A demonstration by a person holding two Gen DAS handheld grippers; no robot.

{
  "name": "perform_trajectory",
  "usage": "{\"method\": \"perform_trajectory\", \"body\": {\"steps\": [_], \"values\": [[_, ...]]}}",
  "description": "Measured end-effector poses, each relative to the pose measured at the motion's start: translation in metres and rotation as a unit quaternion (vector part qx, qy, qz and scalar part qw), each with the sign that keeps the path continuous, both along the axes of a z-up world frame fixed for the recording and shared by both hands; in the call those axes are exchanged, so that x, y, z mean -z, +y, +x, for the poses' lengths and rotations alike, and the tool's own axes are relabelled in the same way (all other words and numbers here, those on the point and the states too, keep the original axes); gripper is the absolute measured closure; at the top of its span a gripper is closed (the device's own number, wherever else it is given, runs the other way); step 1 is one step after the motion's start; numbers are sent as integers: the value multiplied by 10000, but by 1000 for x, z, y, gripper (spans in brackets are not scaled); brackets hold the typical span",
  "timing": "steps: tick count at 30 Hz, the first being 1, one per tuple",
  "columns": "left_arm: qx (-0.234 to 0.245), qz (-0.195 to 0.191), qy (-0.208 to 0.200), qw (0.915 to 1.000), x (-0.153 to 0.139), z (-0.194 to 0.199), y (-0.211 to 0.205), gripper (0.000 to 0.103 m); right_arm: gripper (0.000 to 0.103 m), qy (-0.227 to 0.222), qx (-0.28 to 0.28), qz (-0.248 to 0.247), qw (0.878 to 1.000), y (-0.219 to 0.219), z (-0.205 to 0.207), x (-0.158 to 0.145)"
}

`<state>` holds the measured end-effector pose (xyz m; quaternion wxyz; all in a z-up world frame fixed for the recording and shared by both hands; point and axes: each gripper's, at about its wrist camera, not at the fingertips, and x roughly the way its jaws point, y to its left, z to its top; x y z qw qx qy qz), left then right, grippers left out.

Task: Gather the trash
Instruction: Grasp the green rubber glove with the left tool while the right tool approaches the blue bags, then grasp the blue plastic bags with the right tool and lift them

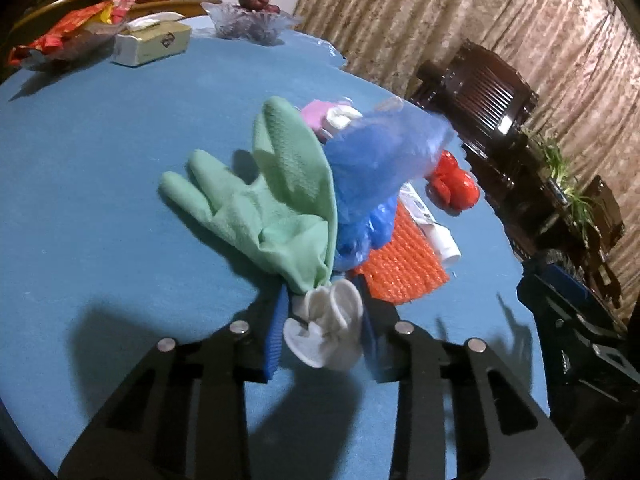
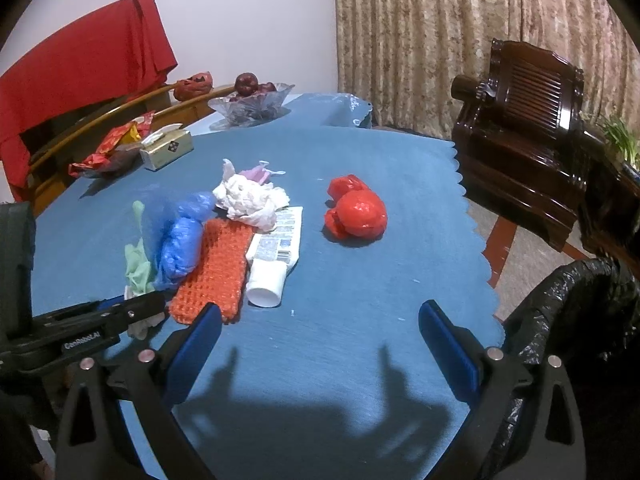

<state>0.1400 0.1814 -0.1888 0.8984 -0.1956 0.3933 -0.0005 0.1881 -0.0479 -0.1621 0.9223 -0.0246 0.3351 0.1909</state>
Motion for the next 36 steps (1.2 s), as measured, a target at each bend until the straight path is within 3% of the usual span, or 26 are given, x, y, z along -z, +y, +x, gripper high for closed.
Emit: {"method": "perform_trajectory", "body": {"steps": [6, 17, 25, 29, 31, 33, 36], "values": [[-191, 187, -196, 9994, -21, -18, 15, 72, 6, -57, -121, 59, 9999, 10, 1, -6], [-445, 755, -313, 9957, -37, -23, 46, 73, 7, -261, -621, 138, 9976, 72, 12, -19], [-643, 890, -367, 9933, -41, -28, 71, 72, 17, -155, -764, 69, 9969, 122, 25, -9], [-749, 933, -370, 9921, -42, -32, 82, 72, 33, 84, -870, 15, 9962, 138, 31, 3], [-769, 943, -362, 9919, -42, -33, 87, 72, 45, 222, -945, 0, 9953, 144, 34, 8], [-787, 933, -349, 9919, -41, -33, 89, 72, 63, 312, -1041, -40, 9941, 147, 34, 12], [-781, 936, -347, 9919, -40, -34, 90, 72, 72, 287, -1147, -43, 9930, 146, 29, 12]]}}
